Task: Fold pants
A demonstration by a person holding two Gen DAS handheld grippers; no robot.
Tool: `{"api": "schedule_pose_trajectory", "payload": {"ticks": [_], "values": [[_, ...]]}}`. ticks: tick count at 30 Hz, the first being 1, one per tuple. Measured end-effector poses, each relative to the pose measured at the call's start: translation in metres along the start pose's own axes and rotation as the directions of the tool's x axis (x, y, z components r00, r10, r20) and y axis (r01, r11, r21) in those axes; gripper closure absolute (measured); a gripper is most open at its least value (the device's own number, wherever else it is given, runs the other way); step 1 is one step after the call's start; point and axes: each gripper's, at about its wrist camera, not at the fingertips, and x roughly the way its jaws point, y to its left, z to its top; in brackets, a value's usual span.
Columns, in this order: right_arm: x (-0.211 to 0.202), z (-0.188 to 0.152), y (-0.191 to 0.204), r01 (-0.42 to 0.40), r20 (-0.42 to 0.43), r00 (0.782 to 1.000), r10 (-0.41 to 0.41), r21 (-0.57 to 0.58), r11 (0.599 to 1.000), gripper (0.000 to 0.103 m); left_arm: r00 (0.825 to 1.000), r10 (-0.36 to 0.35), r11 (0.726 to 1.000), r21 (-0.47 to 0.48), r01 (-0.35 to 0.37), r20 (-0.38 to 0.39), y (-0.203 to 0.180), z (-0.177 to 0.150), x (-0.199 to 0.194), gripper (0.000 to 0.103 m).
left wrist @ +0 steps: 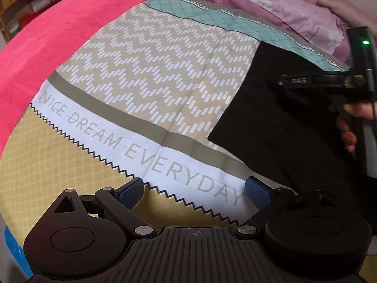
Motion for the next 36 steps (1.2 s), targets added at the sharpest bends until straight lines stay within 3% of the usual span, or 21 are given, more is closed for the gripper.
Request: {"api": "schedule_pose_trajectory", "payload": {"ticks": [1,2,4,6,9,11,14,16,18,19,20,22,23,25,26,28,30,31,33,36], "values": [[0.003,0.0,0.002,-0.033,0.044,0.998,0.034,-0.014,0.999,0.028,1.0,0.004,1.0,0.013,-0.004,0.002,-0.005,0.002,0.001,0.0],[0.006,0.003,0.004,-0.078,0.022,0.997,0.079,-0.02,0.997,0.017,1.0,0.004,1.0,0.024,-0.004,0.006,-0.009,0.004,0.001,0.0],[-0.005,0.005,0.007,-0.049,0.006,0.999,0.049,-0.028,0.998,0.024,1.0,-0.017,0.999,0.042,0.016,0.015,-0.016,0.009,0.0,0.0],[-0.031,-0.005,-0.004,-0.022,0.012,1.0,0.022,-0.02,1.0,0.024,0.999,-0.034,0.998,0.06,0.032,0.023,-0.023,0.017,-0.001,0.0],[-0.098,-0.038,-0.033,0.044,0.077,0.996,-0.048,0.044,0.998,0.025,0.997,-0.066,0.994,0.095,0.061,0.048,-0.035,0.032,0.001,0.0],[-0.141,-0.068,-0.04,0.098,0.101,0.989,-0.105,0.077,0.992,0.032,0.995,-0.084,0.99,0.12,0.077,0.054,-0.049,0.043,0.007,0.0],[-0.185,-0.119,-0.018,0.005,0.094,0.995,-0.011,0.065,0.998,0.036,0.993,-0.109,0.982,0.16,0.1,0.052,-0.073,0.055,0.021,0.0],[-0.186,-0.146,0.009,-0.072,0.019,0.997,0.071,0.007,0.997,0.038,0.992,-0.119,0.976,0.188,0.108,0.047,-0.092,0.063,0.034,0.0],[-0.166,-0.171,0.032,-0.047,-0.081,0.996,0.043,-0.048,0.998,0.04,0.993,-0.116,0.969,0.223,0.105,0.033,-0.112,0.066,0.048,0.0],[-0.156,-0.181,0.036,-0.023,-0.143,0.99,0.021,-0.007,1.0,0.04,0.994,-0.104,0.965,0.246,0.095,0.02,-0.12,0.065,0.058,0.0],[-0.161,-0.186,0.042,-0.019,-0.095,0.995,0.018,-0.005,1.0,0.04,0.997,-0.078,0.96,0.27,0.075,-0.001,-0.127,0.063,0.068,0.0],[-0.17,-0.185,0.046,-0.106,-0.117,0.988,0.099,-0.053,0.993,0.049,0.998,-0.021,0.946,0.321,0.04,-0.06,-0.132,0.052,0.087,0.0],[-0.181,-0.185,0.039,-0.104,-0.087,0.991,0.102,-0.022,0.994,0.054,0.999,-0.02,0.937,0.348,0.029,-0.03,-0.13,0.045,0.088,0.0],[-0.204,-0.187,0.016,0.026,-0.009,1.0,-0.026,0.05,0.998,0.048,1.0,-0.014,0.924,0.382,0.011,0.006,-0.125,0.038,0.088,0.0],[-0.214,-0.189,0.004,0.112,0.018,0.993,-0.114,0.074,0.991,0.044,1.0,-0.024,0.929,0.369,0.022,0.002,-0.121,0.038,0.088,0.0],[-0.223,-0.198,-0.022,0.271,0.008,0.962,-0.274,0.131,0.954,0.039,1.0,-0.02,0.934,0.356,0.022,-0.009,-0.12,0.04,0.089,0.0],[-0.222,-0.213,-0.051,0.419,-0.11,0.908,-0.404,0.222,0.88,0.043,1.0,0.001,0.932,0.361,0.002,-0.01,-0.124,0.041,0.09,0.0],[-0.222,-0.224,-0.062,0.45,-0.17,0.892,-0.418,0.258,0.855,0.042,1.0,0.008,0.933,0.361,-0.003,-0.011,-0.126,0.042,0.09,0.0],[-0.239,-0.238,-0.066,0.391,-0.144,0.92,-0.363,0.32,0.863,0.041,1.0,0.007,0.935,0.354,-0.002,-0.012,-0.126,0.043,0.091,0.0],[-0.267,-0.249,-0.072,0.38,-0.12,0.924,-0.362,0.354,0.854,0.042,1.0,0.002,0.933,0.36,0.001,-0.009,-0.126,0.044,0.091,0.0]]}}
